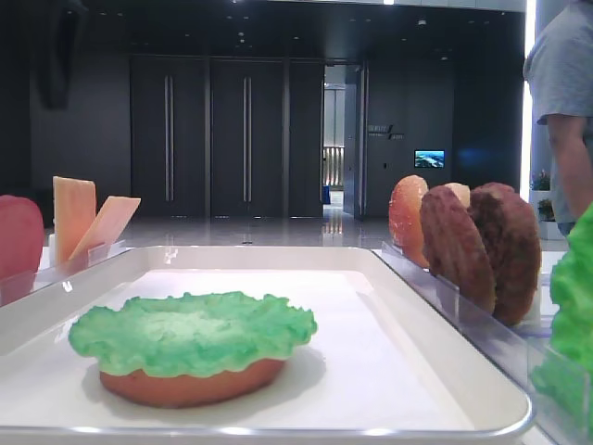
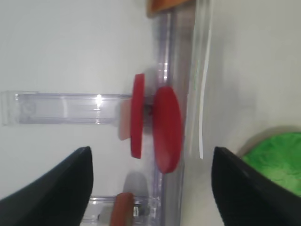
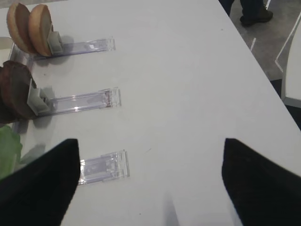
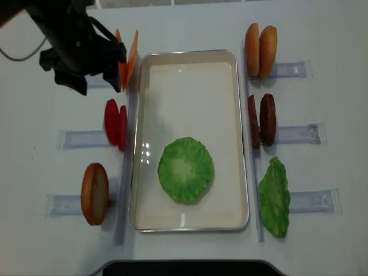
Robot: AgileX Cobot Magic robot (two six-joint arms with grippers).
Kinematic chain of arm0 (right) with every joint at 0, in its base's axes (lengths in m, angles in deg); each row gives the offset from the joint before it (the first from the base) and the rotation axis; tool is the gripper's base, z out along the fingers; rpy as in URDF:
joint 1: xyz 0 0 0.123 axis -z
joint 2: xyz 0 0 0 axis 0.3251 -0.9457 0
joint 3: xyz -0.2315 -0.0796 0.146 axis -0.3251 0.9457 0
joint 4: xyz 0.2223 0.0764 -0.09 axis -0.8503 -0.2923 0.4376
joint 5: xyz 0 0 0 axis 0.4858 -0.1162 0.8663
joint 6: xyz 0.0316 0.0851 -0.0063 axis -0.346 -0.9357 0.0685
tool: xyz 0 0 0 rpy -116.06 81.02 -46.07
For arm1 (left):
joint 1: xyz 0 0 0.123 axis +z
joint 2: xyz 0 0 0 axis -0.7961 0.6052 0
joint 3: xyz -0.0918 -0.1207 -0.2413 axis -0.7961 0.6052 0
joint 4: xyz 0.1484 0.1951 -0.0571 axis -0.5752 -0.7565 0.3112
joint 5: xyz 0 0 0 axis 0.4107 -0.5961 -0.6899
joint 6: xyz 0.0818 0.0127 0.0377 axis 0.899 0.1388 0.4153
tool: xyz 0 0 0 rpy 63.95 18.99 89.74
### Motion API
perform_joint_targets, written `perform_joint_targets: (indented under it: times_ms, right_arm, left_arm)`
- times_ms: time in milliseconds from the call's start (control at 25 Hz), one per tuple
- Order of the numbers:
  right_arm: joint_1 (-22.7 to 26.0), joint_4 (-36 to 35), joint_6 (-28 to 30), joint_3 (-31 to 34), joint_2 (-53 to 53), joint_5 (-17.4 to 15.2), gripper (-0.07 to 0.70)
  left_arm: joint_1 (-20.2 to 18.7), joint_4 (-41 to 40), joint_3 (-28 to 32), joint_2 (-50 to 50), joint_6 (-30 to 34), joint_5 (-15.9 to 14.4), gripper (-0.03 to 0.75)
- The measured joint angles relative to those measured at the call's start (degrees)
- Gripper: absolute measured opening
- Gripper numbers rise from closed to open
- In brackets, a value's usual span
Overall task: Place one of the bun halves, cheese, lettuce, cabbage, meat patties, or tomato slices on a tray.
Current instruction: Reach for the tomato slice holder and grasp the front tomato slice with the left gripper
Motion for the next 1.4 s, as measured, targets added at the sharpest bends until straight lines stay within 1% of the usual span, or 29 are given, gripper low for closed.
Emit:
perform_joint_targets:
  times_ms: [200,360,800,1400]
  right_arm:
    - [0.00,0.00,0.00,0.00,0.00,0.00,0.581]
    - [0.00,0.00,0.00,0.00,0.00,0.05,0.581]
    - [0.00,0.00,0.00,0.00,0.00,0.11,0.581]
    - [0.00,0.00,0.00,0.00,0.00,0.16,0.581]
  left_arm:
    - [-4.86,-0.01,0.00,1.70,-2.22,0.23,0.597]
    - [-6.61,-0.07,0.00,3.15,-2.52,0.23,0.597]
    - [-6.79,-1.85,-0.04,6.20,-2.65,-0.43,0.597]
    - [-6.79,-3.01,-0.11,11.39,-2.70,-0.42,0.597]
